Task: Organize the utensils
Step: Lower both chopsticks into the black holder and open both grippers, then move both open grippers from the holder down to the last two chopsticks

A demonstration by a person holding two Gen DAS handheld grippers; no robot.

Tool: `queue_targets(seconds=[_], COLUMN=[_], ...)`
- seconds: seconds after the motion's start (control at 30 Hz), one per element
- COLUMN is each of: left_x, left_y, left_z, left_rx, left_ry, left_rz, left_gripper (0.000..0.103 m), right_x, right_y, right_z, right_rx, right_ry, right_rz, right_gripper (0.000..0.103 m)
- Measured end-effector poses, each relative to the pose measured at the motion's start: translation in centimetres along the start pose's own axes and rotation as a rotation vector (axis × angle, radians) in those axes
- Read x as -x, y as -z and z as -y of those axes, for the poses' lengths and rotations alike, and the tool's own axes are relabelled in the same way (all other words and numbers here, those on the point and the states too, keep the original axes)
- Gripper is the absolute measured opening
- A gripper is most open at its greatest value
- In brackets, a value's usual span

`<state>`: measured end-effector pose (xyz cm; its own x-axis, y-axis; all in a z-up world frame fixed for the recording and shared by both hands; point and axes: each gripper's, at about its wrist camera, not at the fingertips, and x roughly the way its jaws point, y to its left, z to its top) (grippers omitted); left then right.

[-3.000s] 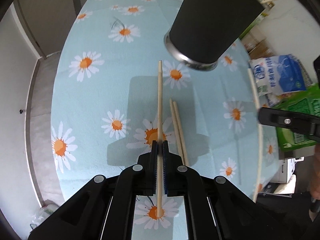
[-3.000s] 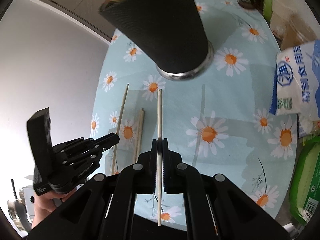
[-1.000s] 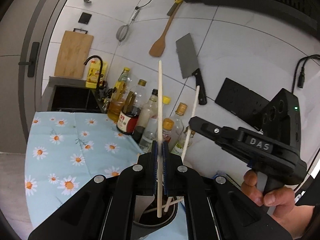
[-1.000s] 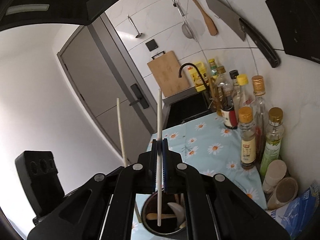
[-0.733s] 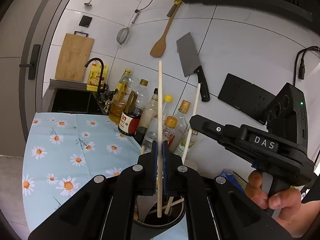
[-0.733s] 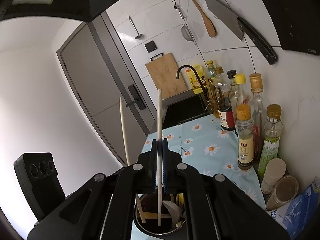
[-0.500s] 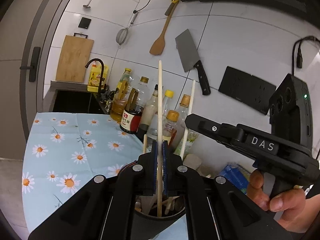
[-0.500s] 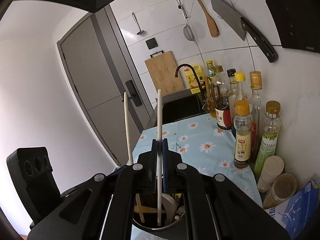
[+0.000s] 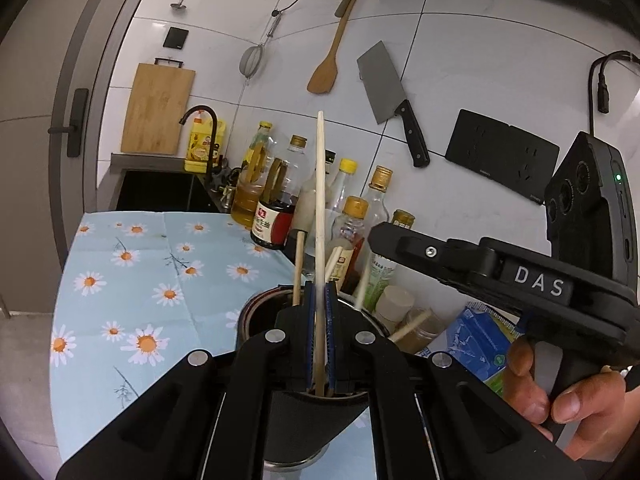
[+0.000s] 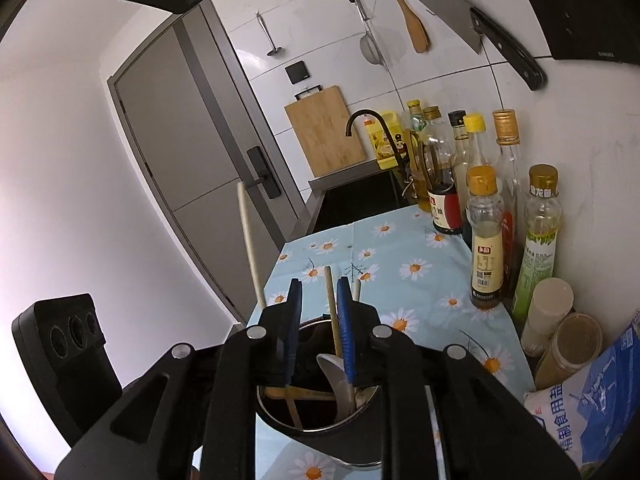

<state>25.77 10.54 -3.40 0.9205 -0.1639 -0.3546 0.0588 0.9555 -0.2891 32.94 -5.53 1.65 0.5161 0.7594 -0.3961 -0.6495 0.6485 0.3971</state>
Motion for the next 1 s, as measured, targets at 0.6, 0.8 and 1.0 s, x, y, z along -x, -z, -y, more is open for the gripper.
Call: queue_targets(seconds=[0.6, 0.8, 1.0], left_x=[4.0, 6.1, 8.2], left_y=[-1.2, -1.5, -1.0], left_z=[1.2, 1.4, 1.2], left_rx=[-0.017, -0.003, 0.003], left_ry=[-0.051, -0.067, -0.09], left_rz=[0.015, 0.005, -0.034], left_gripper=[0.014, 0.014, 0.019], right_x=[4.0, 5.4, 6.5], right_y=[-0.6, -0.2, 0.7], right_z=[-1.9, -3.4, -4.1], right_rx=[0.006, 0.036, 0.022], right_ry=[-0.034, -0.042, -0.051], right_rz=[0.018, 0.006, -0.04], right_gripper=[0.028, 0.028, 0.032])
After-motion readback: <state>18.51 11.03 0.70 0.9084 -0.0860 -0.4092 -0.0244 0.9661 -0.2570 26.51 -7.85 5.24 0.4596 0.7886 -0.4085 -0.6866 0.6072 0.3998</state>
